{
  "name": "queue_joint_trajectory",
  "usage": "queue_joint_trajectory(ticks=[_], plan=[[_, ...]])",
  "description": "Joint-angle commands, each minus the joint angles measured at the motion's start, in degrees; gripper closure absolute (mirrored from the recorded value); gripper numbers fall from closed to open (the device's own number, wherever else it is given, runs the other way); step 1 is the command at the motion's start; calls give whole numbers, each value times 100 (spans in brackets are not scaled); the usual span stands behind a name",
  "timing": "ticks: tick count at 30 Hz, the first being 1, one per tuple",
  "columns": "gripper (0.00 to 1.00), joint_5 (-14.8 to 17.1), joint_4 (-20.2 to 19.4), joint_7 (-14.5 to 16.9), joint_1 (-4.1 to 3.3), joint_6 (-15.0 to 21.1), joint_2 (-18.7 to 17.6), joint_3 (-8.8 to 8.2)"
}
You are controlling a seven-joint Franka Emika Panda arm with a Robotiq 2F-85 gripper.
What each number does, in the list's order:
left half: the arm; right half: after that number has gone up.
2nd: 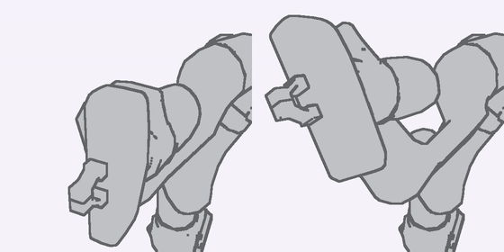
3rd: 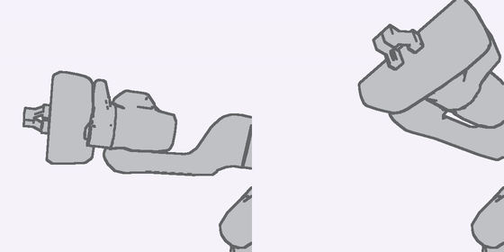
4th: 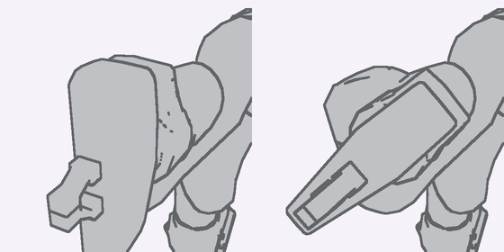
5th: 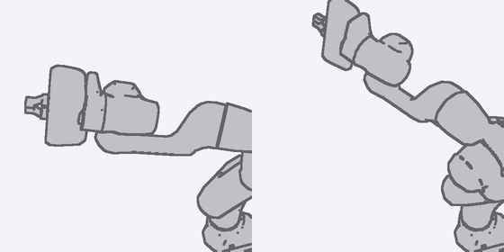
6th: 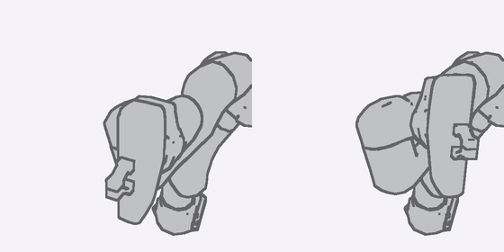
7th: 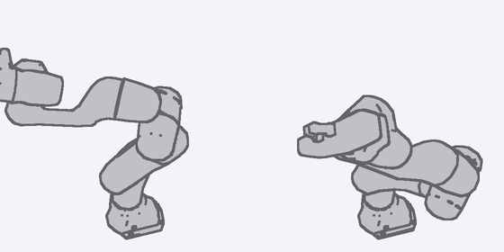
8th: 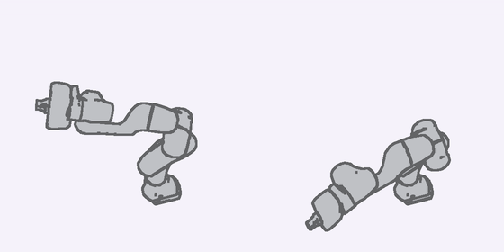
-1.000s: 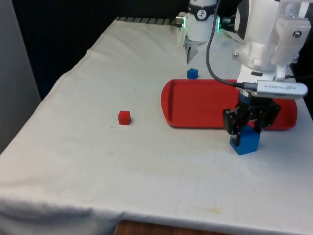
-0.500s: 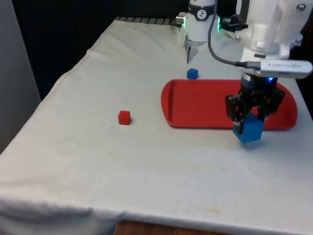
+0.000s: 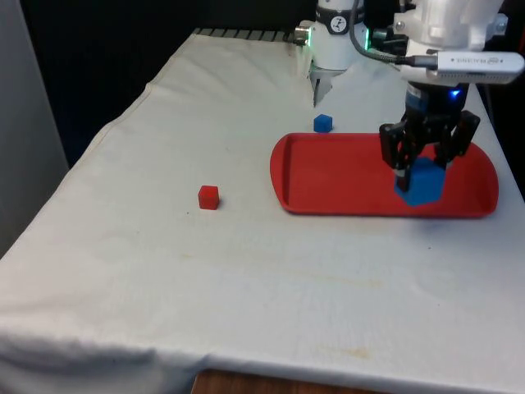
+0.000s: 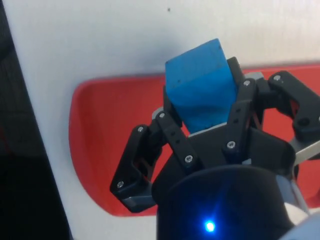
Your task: Pick up the largest block and place it onto the tray.
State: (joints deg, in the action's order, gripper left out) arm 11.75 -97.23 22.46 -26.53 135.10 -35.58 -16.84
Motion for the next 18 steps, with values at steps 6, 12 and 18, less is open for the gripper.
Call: queue_joint_trajectory(ticks=[6,12,18], plan=[[100,-97,-521,-52,-103,132,418,-34],[100,-155,-842,-40,-126,201,659,-29],[100,-166,-1100,40,-103,309,819,6]])
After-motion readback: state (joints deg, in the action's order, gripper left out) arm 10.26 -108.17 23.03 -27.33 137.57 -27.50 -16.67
